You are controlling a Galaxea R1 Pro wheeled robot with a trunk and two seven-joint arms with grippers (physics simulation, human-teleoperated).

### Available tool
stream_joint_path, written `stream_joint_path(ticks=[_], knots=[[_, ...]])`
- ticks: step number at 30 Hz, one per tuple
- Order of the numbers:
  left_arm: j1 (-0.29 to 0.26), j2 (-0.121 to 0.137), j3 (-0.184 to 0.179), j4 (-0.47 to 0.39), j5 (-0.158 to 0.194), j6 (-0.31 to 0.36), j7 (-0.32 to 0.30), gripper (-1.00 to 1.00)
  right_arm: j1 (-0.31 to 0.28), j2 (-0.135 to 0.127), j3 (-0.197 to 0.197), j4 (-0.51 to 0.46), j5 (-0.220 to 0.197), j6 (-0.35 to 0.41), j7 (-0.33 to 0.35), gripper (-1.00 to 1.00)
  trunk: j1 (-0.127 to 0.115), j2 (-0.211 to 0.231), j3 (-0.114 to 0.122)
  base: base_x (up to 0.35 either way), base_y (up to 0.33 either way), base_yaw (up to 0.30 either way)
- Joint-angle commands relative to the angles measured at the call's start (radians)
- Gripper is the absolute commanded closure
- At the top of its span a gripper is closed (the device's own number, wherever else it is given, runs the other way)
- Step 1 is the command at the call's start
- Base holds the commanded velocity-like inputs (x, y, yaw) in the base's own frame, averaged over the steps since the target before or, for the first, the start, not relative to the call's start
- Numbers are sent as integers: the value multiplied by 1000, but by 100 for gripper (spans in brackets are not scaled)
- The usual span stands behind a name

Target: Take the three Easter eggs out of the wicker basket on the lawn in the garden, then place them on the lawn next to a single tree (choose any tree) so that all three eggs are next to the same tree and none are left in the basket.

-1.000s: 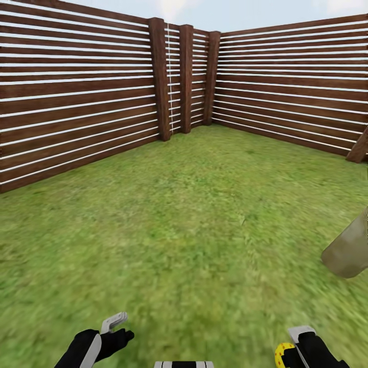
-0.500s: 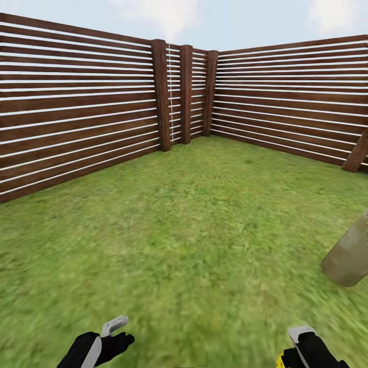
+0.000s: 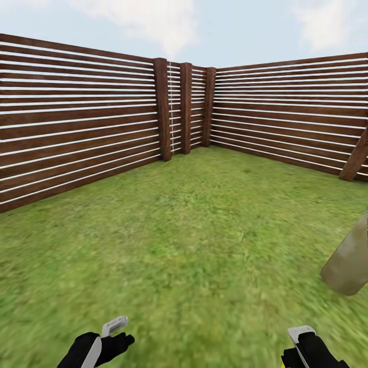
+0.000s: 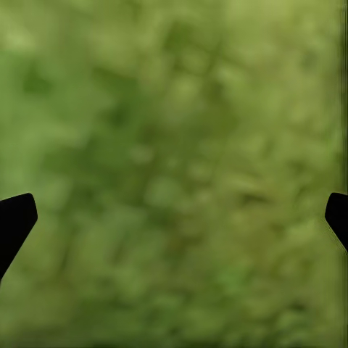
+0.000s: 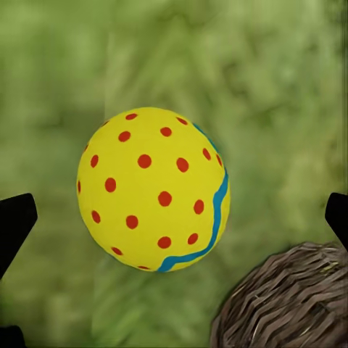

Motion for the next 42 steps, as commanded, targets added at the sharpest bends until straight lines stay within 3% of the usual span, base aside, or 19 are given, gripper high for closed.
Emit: stream_joint_path(ticks=[1,13,24,33,36,42], knots=[[0,0,4,-1,2,6,-3,-100,0,1,-4,-2,11,4,9,-100,-1,0,3,0,0,0],[0,0,5,1,2,6,-3,-100,0,1,-4,-2,11,4,9,-100,-6,3,49,0,0,0],[0,3,4,57,-3,4,-3,-100,0,3,-3,-2,11,4,9,-100,-11,5,92,0,0,0],[0,2,4,120,-3,5,-3,-100,0,22,-2,-1,12,4,12,-100,-15,7,127,0,0,0],[0,12,5,199,-1,3,-3,-100,0,33,-1,-1,14,4,11,-100,-16,8,138,0,0,0],[0,21,5,223,-3,3,-3,-100,0,43,-1,-2,19,5,9,-100,-19,9,162,0,0,0]])
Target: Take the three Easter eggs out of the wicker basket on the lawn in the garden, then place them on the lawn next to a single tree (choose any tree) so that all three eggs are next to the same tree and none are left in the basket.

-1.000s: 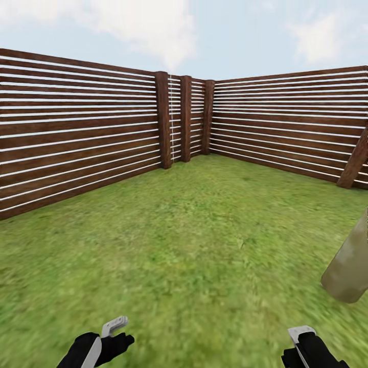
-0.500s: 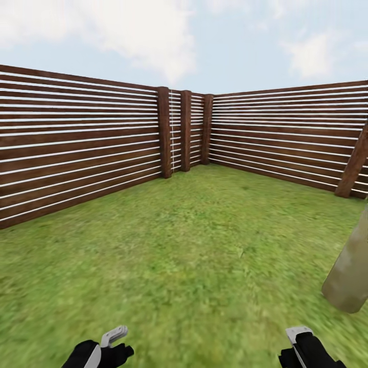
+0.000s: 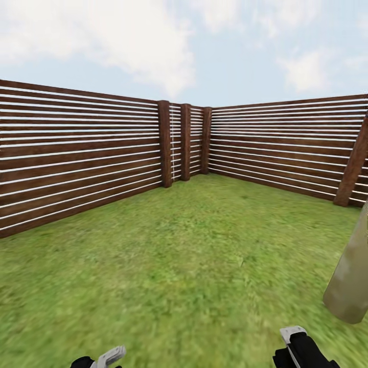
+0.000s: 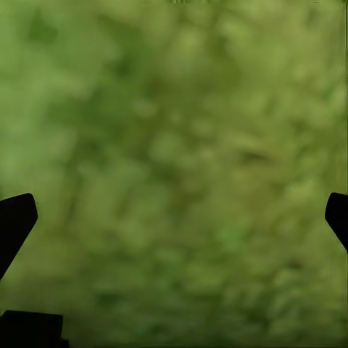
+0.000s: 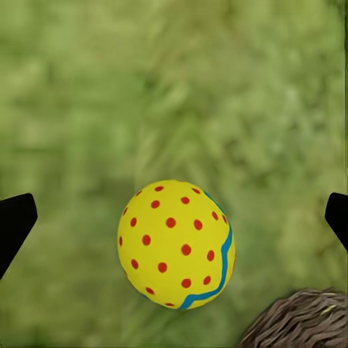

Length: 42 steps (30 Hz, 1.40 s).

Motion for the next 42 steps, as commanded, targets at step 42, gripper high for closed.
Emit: stream_joint_path(ticks=[42], knots=[[0,-3,4,-1,-4,6,3,-100,0,-1,-6,-2,10,5,9,-100,-114,200,141,-116,0,0]])
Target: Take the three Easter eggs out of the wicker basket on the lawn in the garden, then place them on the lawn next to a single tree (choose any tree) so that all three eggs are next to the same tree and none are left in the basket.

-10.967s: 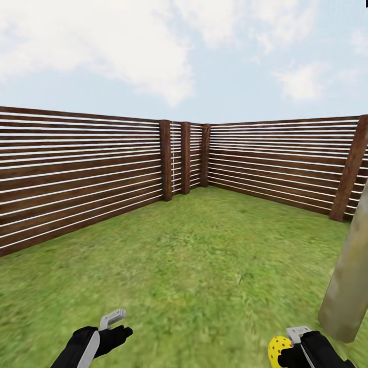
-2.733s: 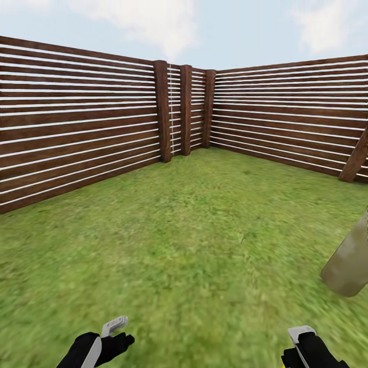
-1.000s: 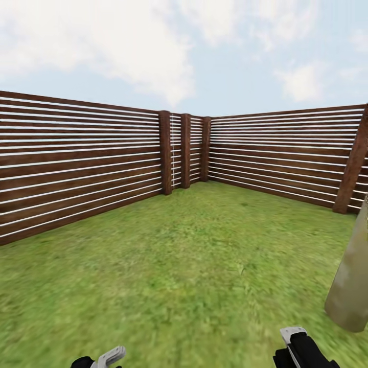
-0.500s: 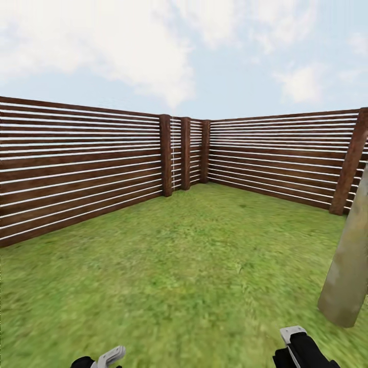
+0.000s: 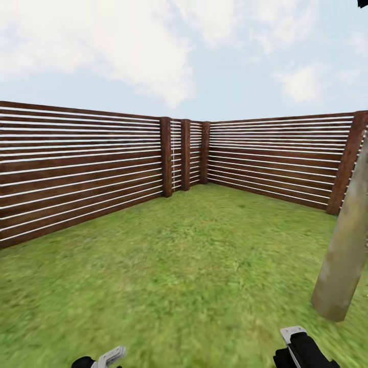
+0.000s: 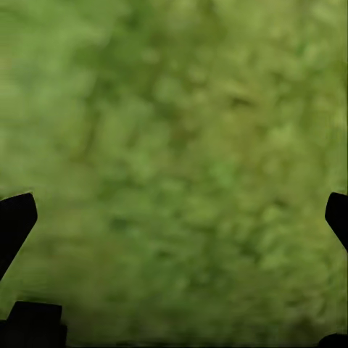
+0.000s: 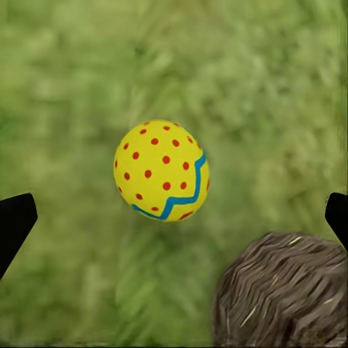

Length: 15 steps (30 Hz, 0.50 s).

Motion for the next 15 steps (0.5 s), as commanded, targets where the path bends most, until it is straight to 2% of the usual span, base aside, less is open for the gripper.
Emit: stream_joint_path(ticks=[1,15], knots=[[0,-1,6,-1,-2,6,-4,-100,0,1,-4,-2,11,4,9,-100,-5,7,2,-339,0,0],[0,-3,6,0,-2,6,-4,-100,0,1,-3,-2,11,4,9,-100,-58,105,46,-341,0,0]])
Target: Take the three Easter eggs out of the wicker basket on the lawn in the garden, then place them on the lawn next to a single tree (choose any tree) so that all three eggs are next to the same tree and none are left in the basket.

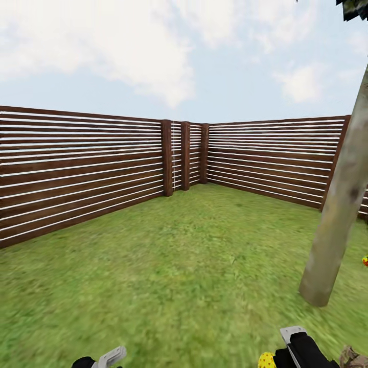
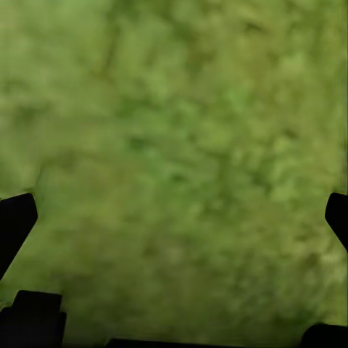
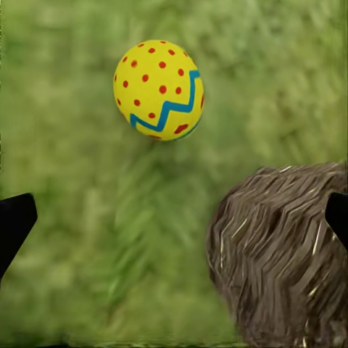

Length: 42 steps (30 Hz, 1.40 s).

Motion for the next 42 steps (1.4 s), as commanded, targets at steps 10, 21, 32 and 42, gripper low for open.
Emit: stream_joint_path(ticks=[10,21,32,42], knots=[[0,-3,6,12,-2,6,-4,-100,0,0,-3,-2,11,4,9,-100,-39,70,30,-310,0,0],[0,-3,6,23,-2,5,-4,-100,0,1,-3,-2,11,4,9,-100,-81,147,65,-337,0,0],[0,-4,6,24,-2,5,-4,-100,0,2,-2,-2,11,4,9,-100,-124,224,99,-338,0,0],[0,-3,6,24,-2,4,-4,-100,0,3,-2,-2,11,4,9,-100,-162,294,131,-338,0,0]])
